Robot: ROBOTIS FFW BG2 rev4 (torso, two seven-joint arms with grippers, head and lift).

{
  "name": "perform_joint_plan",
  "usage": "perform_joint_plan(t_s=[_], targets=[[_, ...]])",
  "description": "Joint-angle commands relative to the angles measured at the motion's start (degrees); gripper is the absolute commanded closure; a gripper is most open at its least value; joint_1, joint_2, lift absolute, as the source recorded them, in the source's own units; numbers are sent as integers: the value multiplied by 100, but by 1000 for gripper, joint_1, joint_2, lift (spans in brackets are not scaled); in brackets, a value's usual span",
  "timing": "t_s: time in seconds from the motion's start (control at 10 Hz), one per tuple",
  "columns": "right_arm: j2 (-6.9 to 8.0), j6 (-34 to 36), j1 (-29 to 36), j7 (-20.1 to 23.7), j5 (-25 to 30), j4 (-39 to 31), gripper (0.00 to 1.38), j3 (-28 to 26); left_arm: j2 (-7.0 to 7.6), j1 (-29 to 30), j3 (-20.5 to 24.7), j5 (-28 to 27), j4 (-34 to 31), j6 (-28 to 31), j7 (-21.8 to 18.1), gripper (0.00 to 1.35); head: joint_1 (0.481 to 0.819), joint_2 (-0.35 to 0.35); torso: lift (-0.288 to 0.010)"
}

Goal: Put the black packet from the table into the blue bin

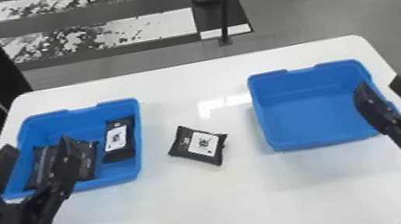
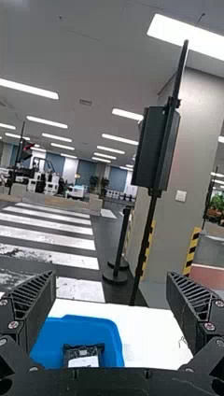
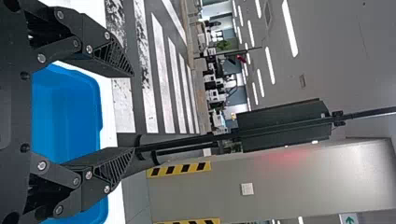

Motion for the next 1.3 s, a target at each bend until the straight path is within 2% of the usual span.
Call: perform_joint_plan(t_s=[0.0, 0.2, 0.5, 0.8, 1.0, 1.2], targets=[[5, -2, -1, 2, 0, 0, 502, 0, 0, -14, -7, 2, 1, 0, 0, 157, 695, -15, -110], [5, -2, -1, 2, 0, 0, 504, 0, 18, -28, -52, 2, 1, 0, 0, 157, 695, -17, -110], [5, -2, -1, 2, 0, 0, 504, 0, 123, -210, -304, 36, 155, 56, -9, 156, 695, -33, -110], [5, 12, -29, 2, 0, 28, 502, 0, 308, -857, -875, -147, 662, 183, -202, 151, 695, -79, -110], [5, -2, -43, 2, 34, 42, 502, 0, 308, -1420, -1081, -307, 1182, 619, -501, 151, 695, -122, -110], [5, -2, -114, 2, 46, 98, 502, 11, 308, -2081, -1321, -787, 1744, 1195, -853, 151, 695, -163, -110]])
